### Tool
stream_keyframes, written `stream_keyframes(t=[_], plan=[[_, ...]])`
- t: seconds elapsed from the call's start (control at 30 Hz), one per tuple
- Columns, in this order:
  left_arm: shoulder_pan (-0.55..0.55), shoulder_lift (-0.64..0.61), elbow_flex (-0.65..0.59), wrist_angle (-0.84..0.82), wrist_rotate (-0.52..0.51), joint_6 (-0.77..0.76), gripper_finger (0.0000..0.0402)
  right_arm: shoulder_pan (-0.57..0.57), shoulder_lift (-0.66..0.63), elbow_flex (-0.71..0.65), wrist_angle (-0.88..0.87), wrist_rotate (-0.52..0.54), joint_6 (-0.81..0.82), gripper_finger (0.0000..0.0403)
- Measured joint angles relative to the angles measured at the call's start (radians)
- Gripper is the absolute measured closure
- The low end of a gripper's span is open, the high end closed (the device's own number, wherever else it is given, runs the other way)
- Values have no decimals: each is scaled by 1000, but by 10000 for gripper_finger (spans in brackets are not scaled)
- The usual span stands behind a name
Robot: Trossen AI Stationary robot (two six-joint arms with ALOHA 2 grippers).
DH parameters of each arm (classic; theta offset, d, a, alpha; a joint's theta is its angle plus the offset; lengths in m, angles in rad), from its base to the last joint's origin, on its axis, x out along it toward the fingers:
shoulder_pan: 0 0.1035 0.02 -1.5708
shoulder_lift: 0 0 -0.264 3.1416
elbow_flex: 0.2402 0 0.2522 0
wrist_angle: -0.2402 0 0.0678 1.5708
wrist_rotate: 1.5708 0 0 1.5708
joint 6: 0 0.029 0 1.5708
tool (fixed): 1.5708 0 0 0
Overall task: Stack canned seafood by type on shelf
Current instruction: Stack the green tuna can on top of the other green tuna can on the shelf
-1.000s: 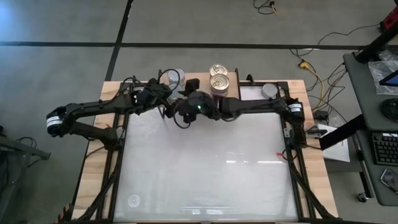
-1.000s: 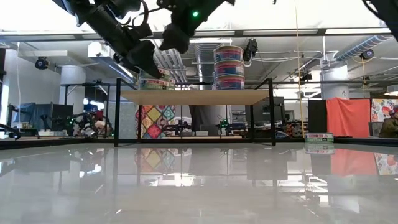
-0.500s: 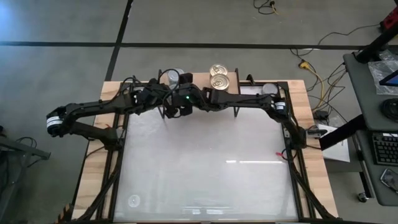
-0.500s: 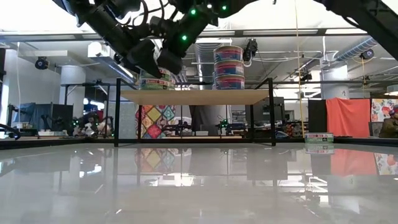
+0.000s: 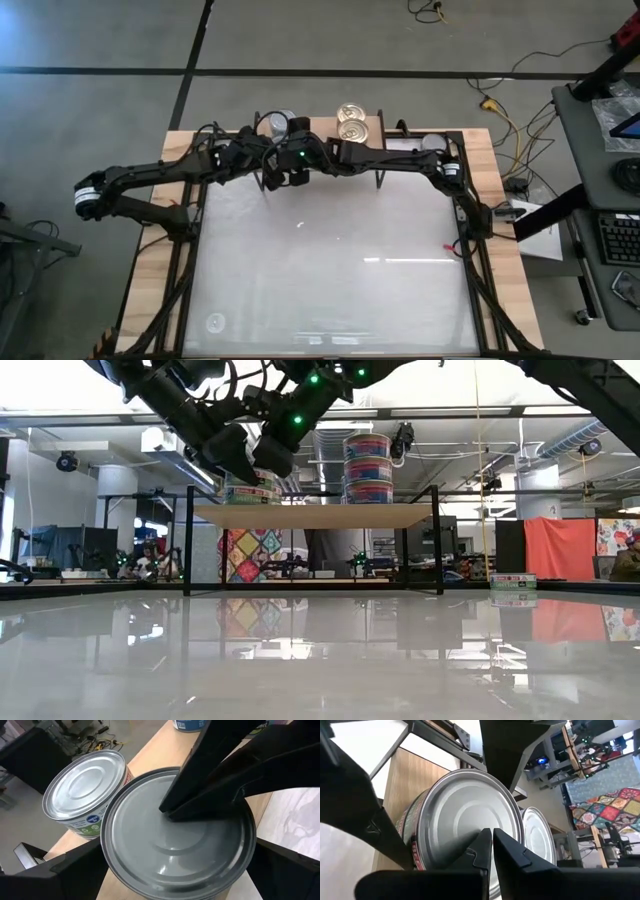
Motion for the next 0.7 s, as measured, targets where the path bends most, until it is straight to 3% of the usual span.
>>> stream_keyframes(t=[0.7], plan=[[-1,-63,-7,0,17,8,2,0,-1,0,-51,-45,32,390]])
